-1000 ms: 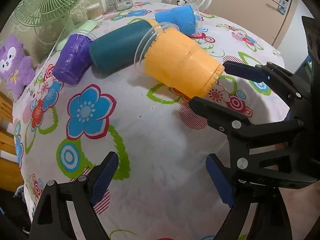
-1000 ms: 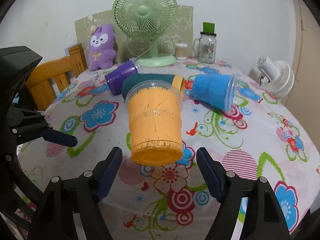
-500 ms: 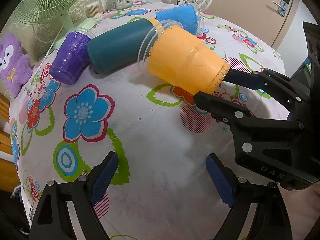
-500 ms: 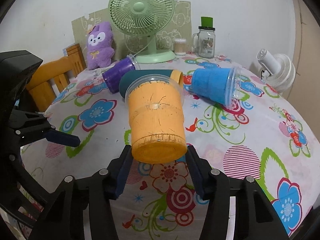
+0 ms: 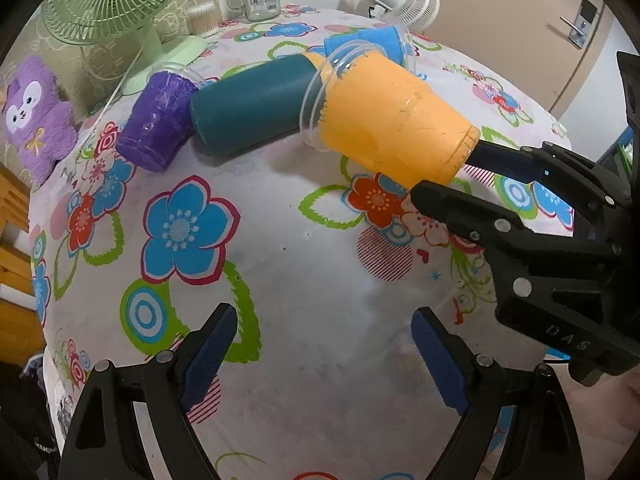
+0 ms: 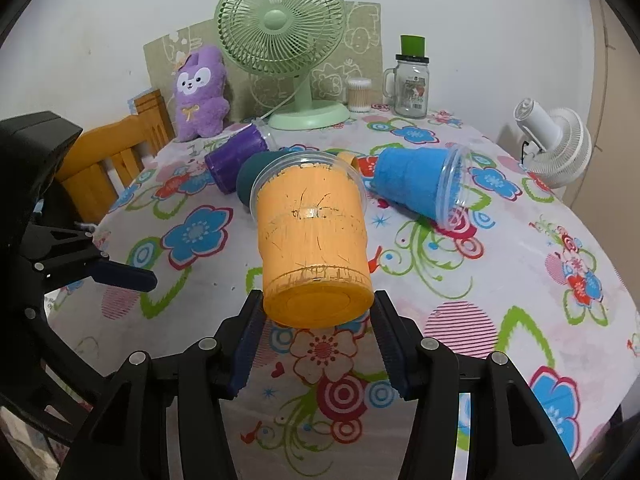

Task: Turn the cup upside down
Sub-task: 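Open the left gripper while the right gripper rotates the orange cup rim-down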

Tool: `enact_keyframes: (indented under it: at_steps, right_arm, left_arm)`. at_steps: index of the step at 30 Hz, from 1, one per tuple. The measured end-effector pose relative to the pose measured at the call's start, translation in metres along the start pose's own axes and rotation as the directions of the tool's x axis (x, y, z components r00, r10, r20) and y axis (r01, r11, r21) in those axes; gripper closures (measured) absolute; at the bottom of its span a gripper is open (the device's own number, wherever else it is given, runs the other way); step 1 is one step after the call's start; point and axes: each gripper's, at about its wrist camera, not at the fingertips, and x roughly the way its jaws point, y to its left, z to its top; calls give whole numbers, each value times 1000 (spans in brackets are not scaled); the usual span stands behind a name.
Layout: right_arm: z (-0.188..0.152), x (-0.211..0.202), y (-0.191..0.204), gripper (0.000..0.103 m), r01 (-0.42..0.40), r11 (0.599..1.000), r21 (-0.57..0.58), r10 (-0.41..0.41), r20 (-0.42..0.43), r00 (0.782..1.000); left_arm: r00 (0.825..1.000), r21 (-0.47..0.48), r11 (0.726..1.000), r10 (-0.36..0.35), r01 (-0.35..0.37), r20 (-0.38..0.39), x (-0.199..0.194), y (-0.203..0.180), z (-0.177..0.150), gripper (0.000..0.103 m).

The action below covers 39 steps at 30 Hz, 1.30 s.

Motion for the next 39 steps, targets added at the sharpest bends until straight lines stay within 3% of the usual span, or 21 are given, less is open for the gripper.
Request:
enact_keyframes:
  at_steps: [12,19,25,29,39]
  right_arm:
    - [48,-36,-23,46,-29,998,-58,22,-118,993]
    - [72,-37,-36,46,-84,986,-142,47,-241,969]
    - [85,-27,-40,46,-140,966,-215,53,-367,929]
    - [93,-20,-41,46,-186,953,-241,59,-454,889]
    - [100,-6,-28,46,-263,874,-409,-10,-557,831]
  left_arm:
    - [999,-96,995,43,-40,34,-39,-7,24,12]
    - [996,-195,979,74,-62,56,-49,-11,38,13]
    - [994,-276,958,96,-78,53,-49,-18,43,12]
    - [992,-331,939,115,-93,46,-48,-21,40,13]
    - [984,-429,892,174,-143,32,-42,-25,44,13]
